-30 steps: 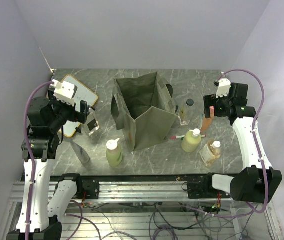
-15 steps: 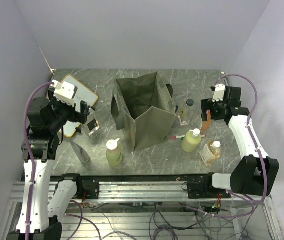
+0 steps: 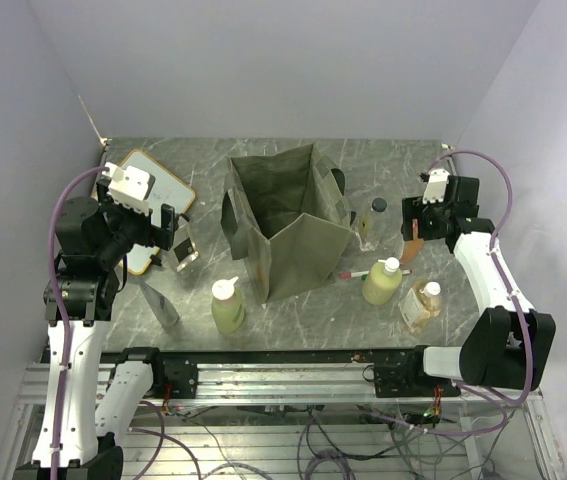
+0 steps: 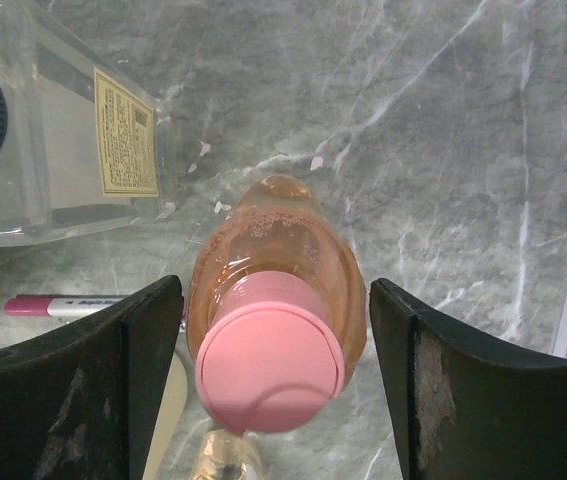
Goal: Place the personal care products into the canvas bag
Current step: Pick up the care product from the center of the board.
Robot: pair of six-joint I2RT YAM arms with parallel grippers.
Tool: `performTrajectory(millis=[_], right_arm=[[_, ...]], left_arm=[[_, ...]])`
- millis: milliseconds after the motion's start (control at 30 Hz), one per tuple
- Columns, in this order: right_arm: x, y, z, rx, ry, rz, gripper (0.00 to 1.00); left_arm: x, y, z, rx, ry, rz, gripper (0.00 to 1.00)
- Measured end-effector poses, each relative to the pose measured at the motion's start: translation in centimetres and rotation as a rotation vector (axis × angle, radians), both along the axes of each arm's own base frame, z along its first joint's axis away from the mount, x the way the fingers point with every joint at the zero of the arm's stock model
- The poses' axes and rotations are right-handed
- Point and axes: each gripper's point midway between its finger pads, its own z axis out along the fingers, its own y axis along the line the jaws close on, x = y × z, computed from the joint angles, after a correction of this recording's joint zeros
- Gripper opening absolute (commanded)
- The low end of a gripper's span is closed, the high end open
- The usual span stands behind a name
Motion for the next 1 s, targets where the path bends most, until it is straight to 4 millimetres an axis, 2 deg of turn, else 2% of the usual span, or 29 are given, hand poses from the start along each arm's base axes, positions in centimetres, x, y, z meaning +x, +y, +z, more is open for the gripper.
performTrajectory(millis=[167,433,667,833,1000], right_arm=[[-0.37,0.12,-1.08,0.009,0.027,-0.001,0.71],[-0.22,0.12,-0.99,0.010,0.019,-0.003,0.60],[-0.15,0.22,-0.82,0.013,0.012,0.001,0.37],[-0.35,0.38,-0.66,0.017,0.018,0.011,0.13],[-0.90,0.53,-0.13,0.021,0.046,0.021,0.00]], left_arm=[[-0.01,0.00,-0.23,0.000,0.003,0.000,0.99],[-0.02,0.00,-0.60,0.000,0.011,0.000,1.00],[-0.02,0.02,-0.61,0.004,0.009,-0.001,0.99],[0.01,0.04,-0.64,0.009,0.009,-0.002,1.00],[0.18,0.06,-0.85,0.015,0.016,-0.004,1.00]])
